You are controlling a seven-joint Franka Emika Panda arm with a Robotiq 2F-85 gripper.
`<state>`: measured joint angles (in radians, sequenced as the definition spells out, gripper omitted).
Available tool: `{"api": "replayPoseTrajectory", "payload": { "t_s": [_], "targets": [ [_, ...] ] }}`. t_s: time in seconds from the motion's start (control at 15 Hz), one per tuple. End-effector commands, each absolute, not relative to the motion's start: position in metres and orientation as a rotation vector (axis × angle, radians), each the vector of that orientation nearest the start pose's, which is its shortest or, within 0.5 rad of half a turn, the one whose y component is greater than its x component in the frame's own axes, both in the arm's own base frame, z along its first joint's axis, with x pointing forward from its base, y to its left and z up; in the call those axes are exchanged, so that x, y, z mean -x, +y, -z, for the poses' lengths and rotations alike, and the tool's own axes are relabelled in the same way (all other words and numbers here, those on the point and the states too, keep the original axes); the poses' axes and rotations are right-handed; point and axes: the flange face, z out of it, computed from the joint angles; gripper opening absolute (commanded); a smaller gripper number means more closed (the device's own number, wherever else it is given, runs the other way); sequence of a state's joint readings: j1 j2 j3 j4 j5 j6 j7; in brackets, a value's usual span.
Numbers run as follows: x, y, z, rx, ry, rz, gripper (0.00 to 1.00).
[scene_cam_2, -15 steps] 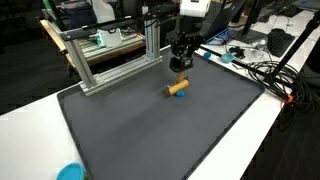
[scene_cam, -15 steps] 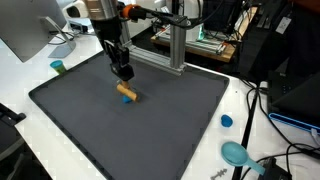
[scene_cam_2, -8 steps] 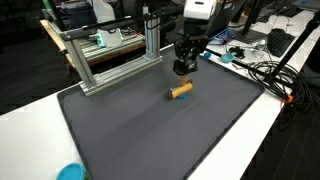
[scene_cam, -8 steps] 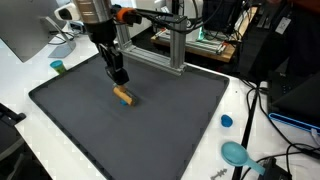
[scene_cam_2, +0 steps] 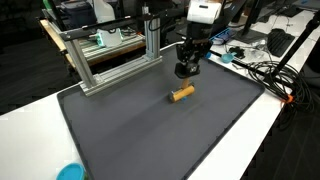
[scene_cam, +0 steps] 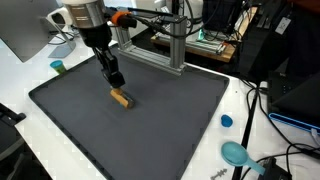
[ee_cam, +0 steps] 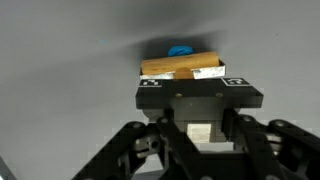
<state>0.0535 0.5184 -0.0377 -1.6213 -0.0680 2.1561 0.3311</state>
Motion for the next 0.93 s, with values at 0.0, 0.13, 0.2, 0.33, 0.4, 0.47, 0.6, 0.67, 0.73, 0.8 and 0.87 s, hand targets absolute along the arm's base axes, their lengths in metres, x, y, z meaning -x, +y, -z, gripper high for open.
{"api": "replayPoseTrajectory", "payload": {
  "t_s": [0.0, 0.13, 0.2, 0.33, 0.4, 0.47, 0.6, 0.67, 0.73, 0.8, 0.87],
  "targets": [
    [-0.679, 0.001, -0.301, 3.226, 0.429, -0.124, 0.22],
    [-0.675, 0.002, -0.3, 3.239, 0.395, -0.16, 0.22],
    [-0.674, 0.003, -0.297, 3.239, 0.385, -0.17, 0.22],
    [-0.671, 0.005, -0.292, 3.26, 0.36, -0.212, 0.22],
    [-0.67, 0.006, -0.289, 3.273, 0.353, -0.237, 0.22],
    [-0.669, 0.007, -0.287, 3.288, 0.348, -0.255, 0.22],
    [-0.67, 0.01, -0.283, 3.299, 0.341, -0.248, 0.22],
    [-0.671, 0.012, -0.281, 3.296, 0.329, -0.233, 0.22],
    [-0.672, 0.013, -0.28, 3.286, 0.322, -0.218, 0.22],
    [-0.673, 0.013, -0.278, 3.269, 0.328, -0.211, 0.22],
    [-0.674, 0.012, -0.277, 3.257, 0.332, -0.234, 0.22]
  ]
}}
